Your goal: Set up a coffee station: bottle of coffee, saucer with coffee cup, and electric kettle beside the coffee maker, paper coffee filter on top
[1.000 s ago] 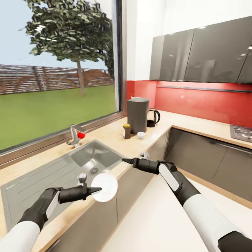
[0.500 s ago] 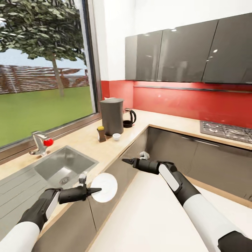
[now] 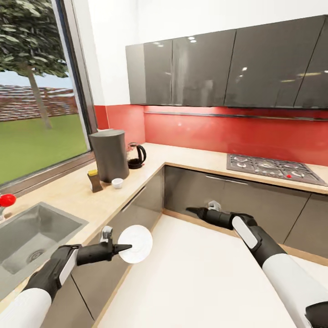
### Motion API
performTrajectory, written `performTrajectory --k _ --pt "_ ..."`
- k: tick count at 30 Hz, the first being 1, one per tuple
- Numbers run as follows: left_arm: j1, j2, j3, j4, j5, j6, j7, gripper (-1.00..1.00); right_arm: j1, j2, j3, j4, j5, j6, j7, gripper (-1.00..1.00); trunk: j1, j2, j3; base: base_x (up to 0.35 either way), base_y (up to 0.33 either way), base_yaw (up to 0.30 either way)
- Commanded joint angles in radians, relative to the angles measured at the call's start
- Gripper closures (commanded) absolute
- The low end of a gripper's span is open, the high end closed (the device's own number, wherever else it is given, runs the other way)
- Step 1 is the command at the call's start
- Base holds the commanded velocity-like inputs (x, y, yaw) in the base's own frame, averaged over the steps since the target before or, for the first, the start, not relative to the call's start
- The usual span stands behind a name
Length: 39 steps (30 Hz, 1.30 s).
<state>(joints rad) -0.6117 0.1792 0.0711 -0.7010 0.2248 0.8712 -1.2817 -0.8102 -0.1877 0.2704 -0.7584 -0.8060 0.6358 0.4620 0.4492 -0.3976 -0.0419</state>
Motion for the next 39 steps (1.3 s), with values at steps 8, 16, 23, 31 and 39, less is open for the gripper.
performTrajectory --k 8,16,23,31,39 --pt "0.002 0.007 0.004 0.0 0.001 0.005 -0.001 1.0 -0.001 0.017 -0.049 0.541 0.024 -0.015 0.0 -1.0 0.001 -0.002 -0.002 0.097 -0.26 -0.056" --pt "0.001 0.004 0.004 -0.001 0.002 0.005 -0.001 1.0 0.194 0.15 -0.047 0.732 0.329 -0.171 -0.008 -1.0 0.001 -0.002 -0.002 0.115 -0.262 -0.001" --pt "0.003 0.01 0.004 0.0 0.001 0.005 -0.001 1.0 0.316 0.182 -0.046 0.734 0.369 -0.176 -0.046 -1.0 0.001 -0.002 -0.002 0.166 -0.25 0.0" --pt "0.002 0.008 0.004 0.0 -0.001 0.003 0.002 1.0 0.394 0.185 -0.046 0.734 0.497 -0.403 -0.098 -1.0 0.001 -0.002 -0.002 0.181 -0.239 0.0" --pt "0.002 0.007 0.004 0.001 -0.002 0.003 0.003 1.0 0.397 0.185 -0.047 0.734 0.499 -0.414 -0.101 -1.0 0.001 -0.002 -0.002 0.269 -0.153 0.0"
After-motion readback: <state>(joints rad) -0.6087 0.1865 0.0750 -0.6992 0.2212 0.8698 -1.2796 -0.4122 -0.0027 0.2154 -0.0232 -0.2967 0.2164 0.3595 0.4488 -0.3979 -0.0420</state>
